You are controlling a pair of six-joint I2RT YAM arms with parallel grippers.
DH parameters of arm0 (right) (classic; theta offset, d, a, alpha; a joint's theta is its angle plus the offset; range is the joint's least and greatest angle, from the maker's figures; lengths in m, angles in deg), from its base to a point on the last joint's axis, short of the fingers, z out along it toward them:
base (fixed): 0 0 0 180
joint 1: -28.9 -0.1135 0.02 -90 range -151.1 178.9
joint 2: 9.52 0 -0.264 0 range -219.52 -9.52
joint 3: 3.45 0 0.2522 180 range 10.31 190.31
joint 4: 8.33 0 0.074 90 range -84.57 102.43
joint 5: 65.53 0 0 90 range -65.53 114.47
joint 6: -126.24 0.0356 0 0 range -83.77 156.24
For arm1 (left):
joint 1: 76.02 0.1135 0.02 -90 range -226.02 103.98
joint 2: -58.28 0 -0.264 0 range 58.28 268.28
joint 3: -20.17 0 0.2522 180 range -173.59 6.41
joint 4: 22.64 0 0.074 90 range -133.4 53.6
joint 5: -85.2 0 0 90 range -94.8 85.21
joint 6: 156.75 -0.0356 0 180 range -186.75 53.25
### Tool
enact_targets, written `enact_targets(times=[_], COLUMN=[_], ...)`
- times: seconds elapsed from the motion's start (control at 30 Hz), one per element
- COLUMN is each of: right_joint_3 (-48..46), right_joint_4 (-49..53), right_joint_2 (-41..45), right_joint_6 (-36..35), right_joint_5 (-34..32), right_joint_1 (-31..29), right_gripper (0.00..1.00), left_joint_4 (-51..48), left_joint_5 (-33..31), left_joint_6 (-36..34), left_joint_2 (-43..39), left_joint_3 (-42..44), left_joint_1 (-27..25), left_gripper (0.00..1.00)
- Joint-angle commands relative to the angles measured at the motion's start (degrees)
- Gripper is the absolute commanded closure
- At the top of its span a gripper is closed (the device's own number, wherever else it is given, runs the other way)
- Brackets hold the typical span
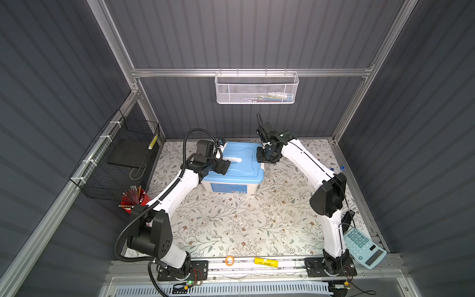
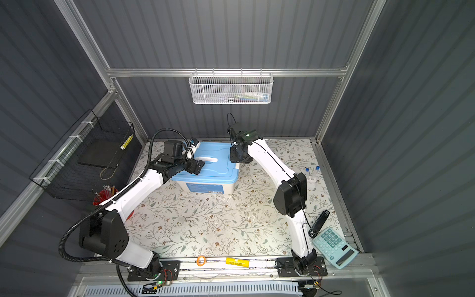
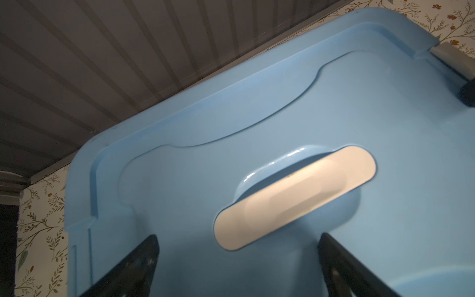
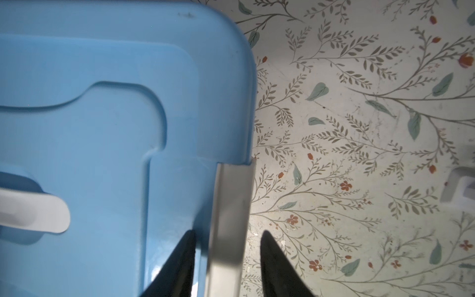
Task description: Organize the chemistry lab equipment
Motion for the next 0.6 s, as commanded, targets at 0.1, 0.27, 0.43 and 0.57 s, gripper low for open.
enact_targets(times=[0.1, 0.27, 0.43, 0.57], right_joint_3=[-2.8, -2.6, -2.4, -2.6], right_joint_4=[6.2, 5.6, 4.2, 2.5], right_joint_2=[-1.5, -0.3, 1.9, 4.0], right_joint_6=[-0.3, -0.4, -0.9, -1.9], right_joint_5=[-0.4, 0.1, 1.1, 2.8], right_joint_1=[0.2, 0.2, 0.6, 0.9], right_gripper=[0.56, 0.56, 0.5, 0.48], left_joint_4=[-2.9, -3.1, -3.5, -4.3], left_joint_5=[0.2, 0.4, 0.7, 0.9], left_joint_6=[-0.3, -0.1, 0.2, 0.4], left_joint_2=[-1.4, -1.8, -2.4, -3.2], left_joint_3=[1.1, 0.8, 0.0, -1.0], left_joint_1=[-0.2, -0.2, -0.2, -0.2], left_gripper=[0.03, 0.03, 0.03, 0.03])
